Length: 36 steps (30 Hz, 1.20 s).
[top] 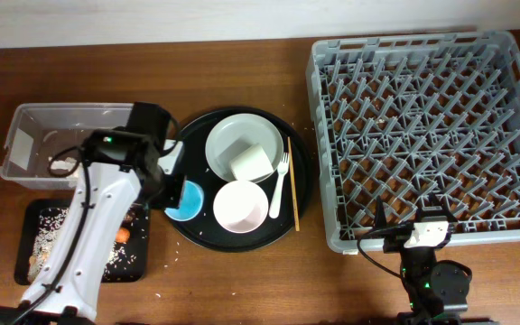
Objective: Sort waste into correct bins and load items into the dishwasher rack
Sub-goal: 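Grasp the blue cup with the left gripper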
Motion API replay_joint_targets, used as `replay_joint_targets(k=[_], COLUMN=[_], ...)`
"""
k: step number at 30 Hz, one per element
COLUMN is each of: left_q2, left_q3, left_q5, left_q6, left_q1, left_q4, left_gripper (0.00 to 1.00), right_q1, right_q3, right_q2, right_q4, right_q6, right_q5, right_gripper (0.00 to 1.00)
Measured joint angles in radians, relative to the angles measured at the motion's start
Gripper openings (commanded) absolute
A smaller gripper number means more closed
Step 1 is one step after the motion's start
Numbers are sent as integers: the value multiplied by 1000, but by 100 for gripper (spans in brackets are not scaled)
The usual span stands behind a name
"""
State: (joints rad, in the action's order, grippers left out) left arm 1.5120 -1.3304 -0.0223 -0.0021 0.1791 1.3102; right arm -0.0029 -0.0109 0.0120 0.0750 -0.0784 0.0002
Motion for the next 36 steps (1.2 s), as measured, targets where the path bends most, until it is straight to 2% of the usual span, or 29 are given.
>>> replay_joint_targets(k=[3, 8, 12, 13, 17, 18, 20, 23, 24, 25, 26, 28, 29, 30, 31, 33, 34, 36], left_q2=[39, 213, 218, 218, 218, 218, 218, 218, 218, 218, 218, 218, 218, 218, 218, 218, 218, 218], left_q3=[-2, -2, -2, -1, -1, -1, -1, -2, -2, -1, -2, -1, -1, -2, -1, -1, -2, -1], left_q5=[-1, 0, 0, 0, 8, 10, 12, 12, 12, 12, 12, 12, 12, 12, 12, 12, 11, 12], left_q6=[0, -3, -3, -3, -7, -6, -8, -11, -11, -11, -13, -18, -17, -18, -18, -18, -18, -31], left_q1=[-32, -31, -31, -31, -31, -31, -31, -31, -31, -31, -31, -31, -31, -31, -31, -31, -31, -31], left_q4=[6, -31, -81, -81, -93, -97, -113, -137, -153, -157, -168, -189, -195, -197, -197, -199, -201, -207], left_gripper=[1, 2, 4, 14, 16, 36, 43, 46, 51, 77, 99, 99, 94, 79, 72, 46, 41, 37], right_q1=[0, 0, 0, 0, 0, 0, 0, 0, 0, 0, 0, 0, 0, 0, 0, 0, 0, 0], right_q3=[0, 0, 0, 0, 0, 0, 0, 0, 0, 0, 0, 0, 0, 0, 0, 0, 0, 0], right_q2=[0, 0, 0, 0, 0, 0, 0, 0, 0, 0, 0, 0, 0, 0, 0, 0, 0, 0], right_q4=[0, 0, 0, 0, 0, 0, 0, 0, 0, 0, 0, 0, 0, 0, 0, 0, 0, 0], right_q6=[0, -1, 0, 0, 0, 0, 0, 0, 0, -1, 0, 0, 0, 0, 0, 0, 0, 0], right_q5=[0, 0, 0, 0, 0, 0, 0, 0, 0, 0, 0, 0, 0, 0, 0, 0, 0, 0], right_gripper=[99, 99, 99, 99, 99, 99, 99, 99, 99, 99, 99, 99, 99, 99, 99, 99, 99, 99])
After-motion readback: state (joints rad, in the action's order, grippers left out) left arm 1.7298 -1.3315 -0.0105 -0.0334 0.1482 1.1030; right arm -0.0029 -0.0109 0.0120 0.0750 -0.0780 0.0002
